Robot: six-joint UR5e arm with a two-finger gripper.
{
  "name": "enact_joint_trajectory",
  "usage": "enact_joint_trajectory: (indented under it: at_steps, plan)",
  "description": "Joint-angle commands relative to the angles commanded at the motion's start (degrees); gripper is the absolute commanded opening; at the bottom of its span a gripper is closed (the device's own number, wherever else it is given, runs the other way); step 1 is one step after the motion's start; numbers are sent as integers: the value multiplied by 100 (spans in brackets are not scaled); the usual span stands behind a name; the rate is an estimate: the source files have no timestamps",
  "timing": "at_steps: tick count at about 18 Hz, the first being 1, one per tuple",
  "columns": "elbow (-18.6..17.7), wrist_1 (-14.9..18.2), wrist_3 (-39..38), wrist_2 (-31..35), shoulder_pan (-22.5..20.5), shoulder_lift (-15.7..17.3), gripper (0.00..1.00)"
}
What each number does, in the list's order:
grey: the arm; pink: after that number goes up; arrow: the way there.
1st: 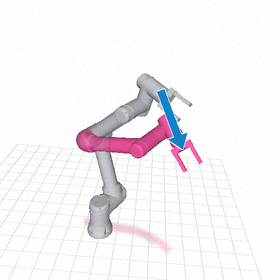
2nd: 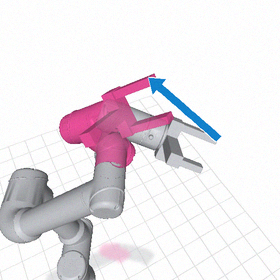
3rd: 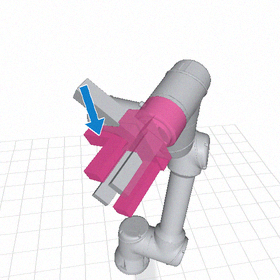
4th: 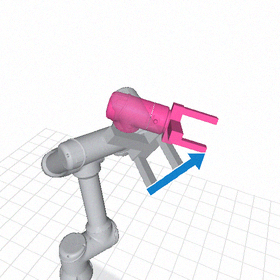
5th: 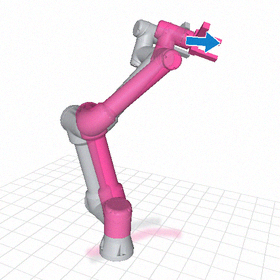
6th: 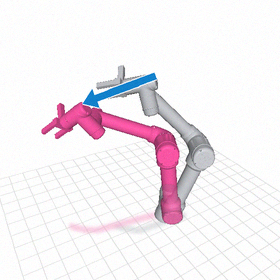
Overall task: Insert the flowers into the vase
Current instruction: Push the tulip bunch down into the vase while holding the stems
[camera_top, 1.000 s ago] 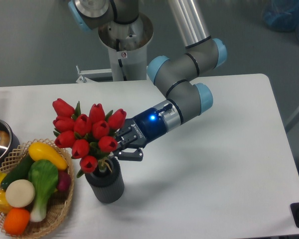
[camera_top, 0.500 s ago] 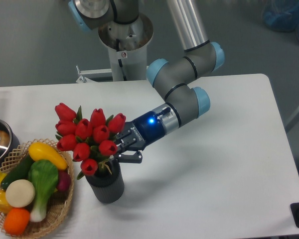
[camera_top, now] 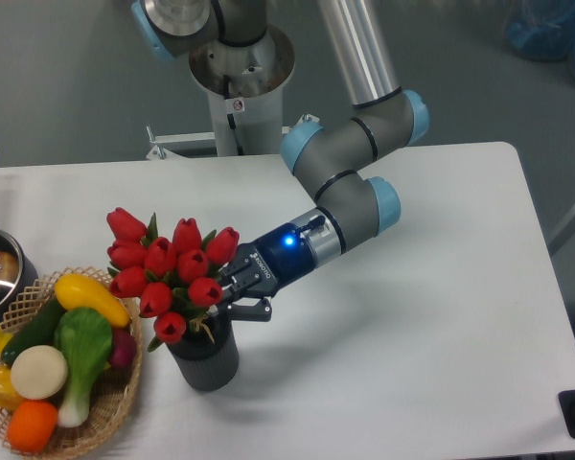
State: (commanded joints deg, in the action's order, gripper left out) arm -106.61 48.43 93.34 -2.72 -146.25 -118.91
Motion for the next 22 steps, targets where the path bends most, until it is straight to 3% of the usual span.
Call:
enact_joint_trajectory:
  at_steps: [22]
  plan:
    - [-70,-18,9,237,9,-53,23]
